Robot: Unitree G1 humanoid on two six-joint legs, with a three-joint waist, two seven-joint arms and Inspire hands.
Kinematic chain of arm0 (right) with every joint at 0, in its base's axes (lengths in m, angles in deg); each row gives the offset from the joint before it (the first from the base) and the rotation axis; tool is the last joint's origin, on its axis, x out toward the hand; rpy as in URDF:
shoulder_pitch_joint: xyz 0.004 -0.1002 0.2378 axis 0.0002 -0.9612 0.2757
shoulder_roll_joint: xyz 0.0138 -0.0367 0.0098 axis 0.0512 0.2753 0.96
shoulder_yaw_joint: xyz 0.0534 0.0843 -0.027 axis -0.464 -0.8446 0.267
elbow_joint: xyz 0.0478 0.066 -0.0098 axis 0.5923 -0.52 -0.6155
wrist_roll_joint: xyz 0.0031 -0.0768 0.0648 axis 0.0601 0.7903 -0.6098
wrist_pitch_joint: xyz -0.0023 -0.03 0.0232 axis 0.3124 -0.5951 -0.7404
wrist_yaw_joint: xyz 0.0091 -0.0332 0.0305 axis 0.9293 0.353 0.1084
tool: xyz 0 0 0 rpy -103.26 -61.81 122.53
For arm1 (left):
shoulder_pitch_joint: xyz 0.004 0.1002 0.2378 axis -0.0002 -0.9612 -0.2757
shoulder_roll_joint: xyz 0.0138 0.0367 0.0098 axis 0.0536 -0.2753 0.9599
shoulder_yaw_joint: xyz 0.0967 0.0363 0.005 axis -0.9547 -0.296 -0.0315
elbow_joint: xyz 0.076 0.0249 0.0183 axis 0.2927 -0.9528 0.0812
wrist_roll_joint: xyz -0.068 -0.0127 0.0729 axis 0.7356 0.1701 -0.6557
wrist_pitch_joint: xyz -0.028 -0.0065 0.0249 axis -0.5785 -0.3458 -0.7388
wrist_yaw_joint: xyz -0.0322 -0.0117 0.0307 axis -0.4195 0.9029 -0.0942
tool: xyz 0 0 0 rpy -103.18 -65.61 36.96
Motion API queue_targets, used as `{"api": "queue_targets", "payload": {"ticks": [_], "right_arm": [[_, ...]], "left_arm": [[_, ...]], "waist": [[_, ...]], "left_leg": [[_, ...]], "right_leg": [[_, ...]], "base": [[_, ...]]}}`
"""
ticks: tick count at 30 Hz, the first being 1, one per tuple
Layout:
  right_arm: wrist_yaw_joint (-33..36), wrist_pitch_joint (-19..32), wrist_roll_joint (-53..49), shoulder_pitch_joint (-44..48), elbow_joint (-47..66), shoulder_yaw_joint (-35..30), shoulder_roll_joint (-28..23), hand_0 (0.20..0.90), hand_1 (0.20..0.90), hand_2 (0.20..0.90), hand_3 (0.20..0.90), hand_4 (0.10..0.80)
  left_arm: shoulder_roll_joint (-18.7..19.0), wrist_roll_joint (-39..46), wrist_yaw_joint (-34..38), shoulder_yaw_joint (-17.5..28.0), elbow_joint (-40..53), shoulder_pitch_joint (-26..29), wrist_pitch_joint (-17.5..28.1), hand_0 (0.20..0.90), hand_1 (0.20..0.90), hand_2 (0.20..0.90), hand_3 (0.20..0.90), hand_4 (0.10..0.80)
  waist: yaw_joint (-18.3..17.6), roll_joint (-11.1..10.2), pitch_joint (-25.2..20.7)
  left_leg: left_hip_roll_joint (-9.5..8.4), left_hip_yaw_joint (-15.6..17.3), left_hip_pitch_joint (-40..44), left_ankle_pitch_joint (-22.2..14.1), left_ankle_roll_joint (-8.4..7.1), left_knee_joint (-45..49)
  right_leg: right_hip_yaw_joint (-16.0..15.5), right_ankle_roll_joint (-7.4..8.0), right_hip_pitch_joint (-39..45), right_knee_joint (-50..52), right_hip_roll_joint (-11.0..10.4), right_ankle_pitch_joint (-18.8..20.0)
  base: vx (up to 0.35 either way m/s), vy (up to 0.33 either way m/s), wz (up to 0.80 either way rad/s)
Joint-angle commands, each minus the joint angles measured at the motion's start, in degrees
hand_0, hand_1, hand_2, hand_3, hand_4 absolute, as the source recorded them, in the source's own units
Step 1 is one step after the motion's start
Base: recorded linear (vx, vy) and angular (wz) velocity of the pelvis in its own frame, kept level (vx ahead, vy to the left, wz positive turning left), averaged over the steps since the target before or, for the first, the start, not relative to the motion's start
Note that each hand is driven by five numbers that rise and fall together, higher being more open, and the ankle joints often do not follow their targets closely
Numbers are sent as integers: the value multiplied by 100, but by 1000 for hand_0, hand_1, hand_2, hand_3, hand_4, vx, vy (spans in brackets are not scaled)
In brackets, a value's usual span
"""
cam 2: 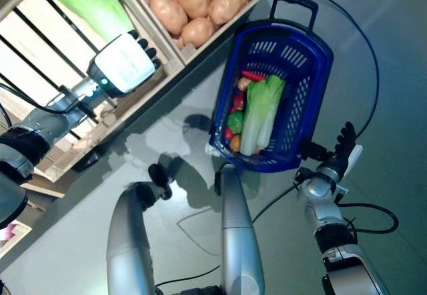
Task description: Put vegetables into the basket
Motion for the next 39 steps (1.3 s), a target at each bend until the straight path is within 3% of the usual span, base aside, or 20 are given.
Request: {"api": "queue_targets", "payload": {"ticks": [1, 5, 6, 9, 13, 19, 21, 23, 27, 33, 34, 35, 36, 39], "right_arm": [[325, 374, 452, -23, 466, -232, -239, 900, 900, 900, 900, 800], [361, 425, 531, -113, 474, -215, -140, 900, 900, 900, 900, 800], [363, 417, 551, -159, 523, -241, -117, 900, 900, 900, 900, 800], [365, 477, 582, -396, 594, -254, -28, 900, 900, 900, 900, 800], [230, 592, 733, -787, 716, -330, 146, 900, 900, 900, 900, 800], [162, 622, 1031, -1115, 844, -460, 400, 900, 900, 900, 900, 800], [144, 648, 1106, -1169, 862, -556, 454, 900, 900, 900, 900, 800], [74, 624, 1171, -1111, 884, -633, 399, 900, 900, 900, 900, 800], [54, 500, 1084, -867, 902, -633, 209, 900, 900, 900, 900, 800], [-36, 373, 790, -654, 879, -656, -79, 900, 900, 900, 900, 800], [-67, 376, 754, -604, 843, -648, -146, 900, 900, 900, 900, 800], [-70, 397, 713, -552, 829, -620, -215, 900, 900, 900, 900, 800], [-79, 415, 668, -506, 787, -604, -273, 900, 900, 900, 900, 800], [-150, 546, 522, -428, 632, -598, -407, 900, 900, 900, 900, 800]], "left_arm": [[290, 168, 752, 555, 290, 785, 69, 300, 300, 300, 300, 400], [430, 388, 1029, 749, 613, 582, 382, 300, 300, 300, 300, 400], [509, 600, 1140, 895, 779, 432, 466, 300, 300, 300, 300, 400], [650, 1351, 1281, 1181, 1221, 32, 769, 300, 300, 300, 300, 400], [637, 1718, 1184, 2136, 2256, -1136, 1511, 300, 300, 300, 300, 400], [-97, 2917, 519, 3721, 3551, -2804, 2155, 300, 300, 300, 300, 400], [-335, 2796, 321, 4021, 3818, -3157, 2208, 300, 300, 300, 300, 400], [-390, 2501, -171, 4018, 4100, -3251, 2061, 300, 300, 300, 300, 400], [-157, 2657, -693, 3744, 4041, -2935, 1840, 300, 300, 300, 300, 400], [451, 2403, -1693, 3064, 4163, -2326, 1429, 300, 300, 300, 300, 400], [582, 2490, -2065, 2876, 4168, -2160, 1255, 324, 324, 324, 324, 416], [710, 2541, -2194, 2651, 4168, -1982, 1139, 825, 825, 825, 825, 750], [818, 2514, -2249, 2474, 4161, -1802, 1096, 900, 900, 900, 900, 800], [1110, 2578, -2465, 1989, 4107, -1287, 987, 900, 900, 900, 900, 800]], "waist": [[-31, -104, -11], [65, -72, -11], [99, -70, -11], [184, -54, -66], [357, -41, -368], [654, -85, -816], [716, -82, -943], [753, -58, -1018], [753, -40, -919], [687, -26, -644], [660, -13, -565], [634, -3, -475], [619, 8, -405], [580, 28, -217]], "left_leg": [[116, -38, 856, -1079, -261, 87], [64, -13, 1274, -927, -282, -288], [31, 8, 1359, -711, -241, -482], [-78, -6, 1787, -602, -236, -854], [-307, -71, 2376, -301, -245, -1666], [-649, -279, 3293, 228, -259, -2904], [-674, -293, 3504, 370, -299, -3254], [-692, -295, 3659, 482, -335, -3518], [-670, -295, 3536, 490, -374, -3391], [-618, -310, 3221, 367, -379, -2964], [-625, -328, 3156, 356, -376, -2902], [-619, -331, 3080, 336, -390, -2811], [-618, -354, 3019, 328, -377, -2752], [-577, -336, 2832, 321, -387, -2617]], "right_leg": [[-158, -80, 730, -1207, -87, 934], [-251, -88, 1173, -1508, -121, 996], [-295, -121, 1267, -1676, -119, 1162], [-368, -127, 1698, -2011, -135, 1208], [-463, -128, 2300, -2709, -106, 1329], [-729, -98, 3327, -3958, -134, 1655], [-825, -70, 3598, -4356, -118, 1768], [-888, -64, 3811, -4663, -70, 1868], [-861, -99, 3756, -4603, -8, 1861], [-760, -152, 3486, -4252, 89, 1760], [-731, -160, 3447, -4224, 104, 1756], [-714, -165, 3404, -4190, 96, 1752], [-689, -170, 3356, -4142, 99, 1745], [-663, -159, 3176, -4018, 83, 1739]], "base": [[0, 0, 0], [-24, -16, 4], [-81, -40, 10], [6, -28, 7], [48, -40, 11], [66, -42, 18], [55, -33, 7], [7, -27, 12], [-62, -8, 7], [-48, -1, 1], [-68, 14, 1], [-70, 15, 1], [-75, 14, 1], [-52, 2, 4]]}}
